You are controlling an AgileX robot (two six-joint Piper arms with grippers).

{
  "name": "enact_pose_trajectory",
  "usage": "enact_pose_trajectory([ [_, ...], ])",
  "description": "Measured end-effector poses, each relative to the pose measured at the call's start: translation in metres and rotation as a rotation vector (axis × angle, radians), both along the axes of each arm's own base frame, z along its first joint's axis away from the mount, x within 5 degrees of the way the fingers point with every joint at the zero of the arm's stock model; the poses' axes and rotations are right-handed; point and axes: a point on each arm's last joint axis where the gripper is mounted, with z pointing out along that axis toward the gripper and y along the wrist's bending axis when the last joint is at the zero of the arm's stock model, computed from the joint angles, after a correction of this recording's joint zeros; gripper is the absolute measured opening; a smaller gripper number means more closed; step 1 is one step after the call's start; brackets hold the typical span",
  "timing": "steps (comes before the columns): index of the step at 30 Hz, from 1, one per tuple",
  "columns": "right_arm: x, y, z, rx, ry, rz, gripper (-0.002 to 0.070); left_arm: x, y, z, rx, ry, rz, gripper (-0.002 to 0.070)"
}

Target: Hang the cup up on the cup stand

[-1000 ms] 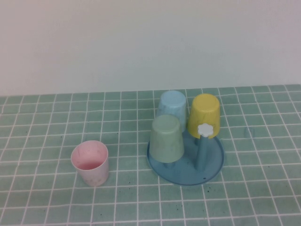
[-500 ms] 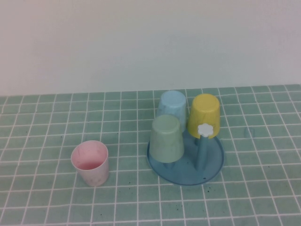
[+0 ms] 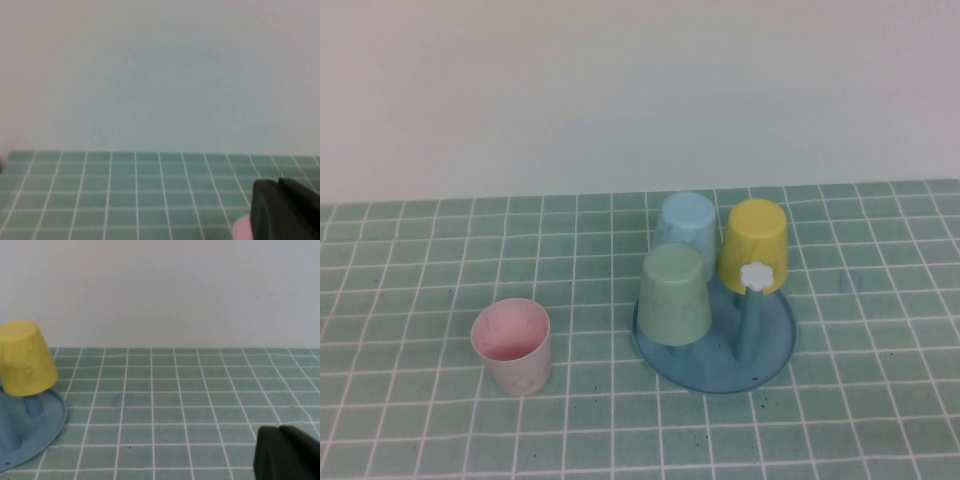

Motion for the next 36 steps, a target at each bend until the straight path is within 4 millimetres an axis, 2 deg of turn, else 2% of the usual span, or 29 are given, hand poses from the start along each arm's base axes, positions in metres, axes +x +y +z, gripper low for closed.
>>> enact_pose_trajectory([
  [5,-0.003,0.001,0.006,0.000,0.036,0.005,-0.0001,0.030,-0.006,0.011,0.028,0.222,-0.061,0.0001],
  [12,0.007,0.003,0.006,0.055,0.091,0.026,-0.0001,0.100,-0.013,0.033,0.150,0.468,-0.179,0.0020],
  [14,0.007,0.003,0.007,0.048,0.074,0.027,-0.0001,0.122,-0.015,0.036,0.153,0.538,-0.205,0.0073],
  [16,0.007,0.003,0.007,0.050,0.071,0.029,-0.0001,0.146,-0.017,0.033,0.174,0.624,-0.249,0.0163],
  [19,0.007,0.004,0.007,0.062,0.070,0.033,-0.0001,0.180,-0.021,0.021,0.195,0.767,-0.331,0.0311],
  [21,0.007,0.004,0.008,0.064,0.070,0.034,-0.0001,0.200,-0.023,0.012,0.195,0.845,-0.370,0.0383],
  [23,0.007,0.004,0.008,0.066,0.070,0.035,-0.0001,0.220,-0.025,0.004,0.186,0.911,-0.397,0.0418],
  [25,0.007,0.004,0.008,0.066,0.070,0.035,-0.0001,0.239,-0.029,-0.008,0.177,0.986,-0.435,0.0419],
  [30,0.007,0.004,0.008,0.067,0.070,0.035,-0.0001,0.264,-0.055,-0.024,0.229,1.048,-0.520,0.0419],
  [36,0.007,0.004,0.007,0.049,0.071,0.039,-0.0001,0.271,-0.081,-0.031,0.406,1.058,-0.496,0.0419],
])
